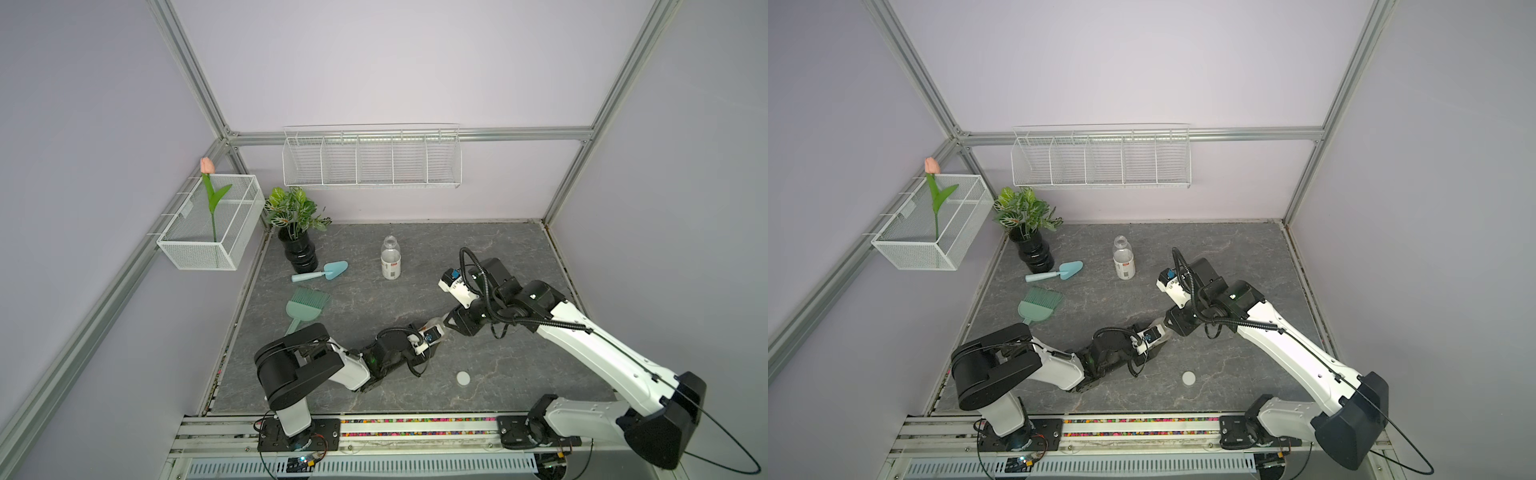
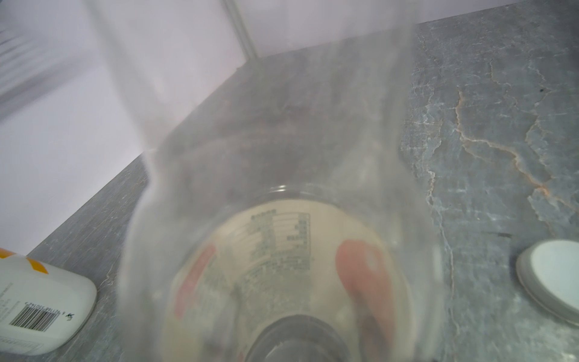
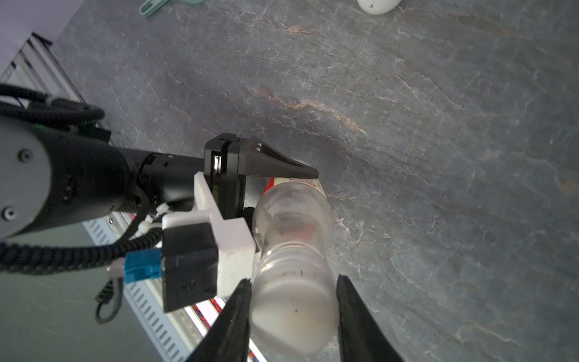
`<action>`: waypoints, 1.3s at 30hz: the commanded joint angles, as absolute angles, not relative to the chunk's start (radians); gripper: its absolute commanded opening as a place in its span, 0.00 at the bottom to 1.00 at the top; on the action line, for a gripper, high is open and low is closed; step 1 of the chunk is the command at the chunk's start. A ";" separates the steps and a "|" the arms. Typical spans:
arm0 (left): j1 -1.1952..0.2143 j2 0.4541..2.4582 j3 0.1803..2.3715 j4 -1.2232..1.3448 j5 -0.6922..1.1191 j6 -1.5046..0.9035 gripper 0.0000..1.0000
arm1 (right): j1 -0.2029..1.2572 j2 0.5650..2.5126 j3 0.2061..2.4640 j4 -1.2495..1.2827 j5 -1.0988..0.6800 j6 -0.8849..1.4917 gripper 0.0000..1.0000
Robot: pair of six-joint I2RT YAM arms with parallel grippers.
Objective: Screw on the bottle caps
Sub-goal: Screw the bottle cap onto the plastic bottle.
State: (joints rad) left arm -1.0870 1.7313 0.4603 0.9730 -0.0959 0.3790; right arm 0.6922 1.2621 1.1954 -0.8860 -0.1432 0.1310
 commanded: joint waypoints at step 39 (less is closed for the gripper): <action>-1.127 1.718 0.455 1.026 -0.105 0.437 0.60 | 0.649 1.236 1.190 -0.980 -0.256 -0.280 0.64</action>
State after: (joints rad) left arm -1.1225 1.7317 0.4637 0.9962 -0.1322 0.4274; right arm 0.6460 1.2175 1.2114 -1.0000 -0.2180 -0.2188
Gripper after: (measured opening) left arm 0.607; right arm 0.643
